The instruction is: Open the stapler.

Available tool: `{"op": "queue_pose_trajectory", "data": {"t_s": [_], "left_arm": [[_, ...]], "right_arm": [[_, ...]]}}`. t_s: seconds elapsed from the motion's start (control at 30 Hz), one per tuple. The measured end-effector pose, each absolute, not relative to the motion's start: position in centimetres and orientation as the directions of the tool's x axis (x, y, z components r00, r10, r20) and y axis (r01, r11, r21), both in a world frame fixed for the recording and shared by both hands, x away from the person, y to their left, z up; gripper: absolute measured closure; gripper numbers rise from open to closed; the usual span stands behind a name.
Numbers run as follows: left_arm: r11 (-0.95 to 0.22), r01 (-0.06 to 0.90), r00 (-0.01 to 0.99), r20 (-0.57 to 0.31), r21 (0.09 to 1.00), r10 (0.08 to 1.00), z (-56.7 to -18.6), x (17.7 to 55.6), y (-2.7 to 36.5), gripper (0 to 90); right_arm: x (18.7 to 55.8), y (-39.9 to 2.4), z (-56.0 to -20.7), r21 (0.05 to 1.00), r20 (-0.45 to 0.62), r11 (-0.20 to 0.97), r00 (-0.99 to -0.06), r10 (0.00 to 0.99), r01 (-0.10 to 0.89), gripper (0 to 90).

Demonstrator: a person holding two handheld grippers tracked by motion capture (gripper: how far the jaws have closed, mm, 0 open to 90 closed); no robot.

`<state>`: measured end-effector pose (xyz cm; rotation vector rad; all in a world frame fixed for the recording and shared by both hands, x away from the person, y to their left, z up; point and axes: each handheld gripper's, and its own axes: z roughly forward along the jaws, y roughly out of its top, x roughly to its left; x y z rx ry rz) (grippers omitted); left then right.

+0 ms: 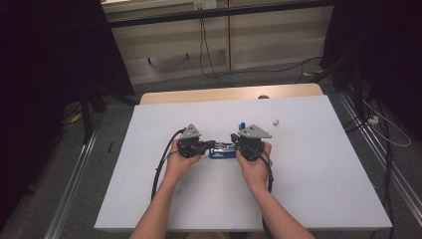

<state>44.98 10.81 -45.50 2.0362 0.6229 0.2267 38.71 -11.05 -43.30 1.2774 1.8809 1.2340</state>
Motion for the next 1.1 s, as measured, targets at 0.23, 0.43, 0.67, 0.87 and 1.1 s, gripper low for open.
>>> {"op": "queue_pose_trajectory", "data": {"t_s": [0.23,0.43,0.67,0.87,1.1], "left_arm": [[-0.411,0.335,0.853,-0.088,0.848,0.515,-45.52,45.02,10.87,90.0],[-0.410,0.336,0.853,-0.089,0.848,0.515,-45.51,45.00,10.84,90.0],[-0.409,0.335,0.852,-0.088,0.849,0.515,-45.52,44.99,10.84,90.0],[-0.409,0.336,0.852,-0.089,0.848,0.516,-45.53,44.98,10.85,90.0],[-0.408,0.335,0.853,-0.089,0.849,0.515,-45.53,45.01,10.87,90.0]], "right_arm": [[38.66,-11.69,-43.28,0.901,0.044,0.129,-0.383,0.923,0.415,90.0],[38.57,-11.86,-43.31,0.900,0.041,0.133,-0.385,0.922,0.415,90.0],[38.58,-11.89,-43.32,0.900,0.038,0.137,-0.389,0.920,0.413,90.0],[38.59,-11.91,-43.36,0.901,0.036,0.140,-0.393,0.919,0.410,90.0],[38.58,-11.95,-43.37,0.901,0.033,0.143,-0.394,0.918,0.409,90.0]]}}
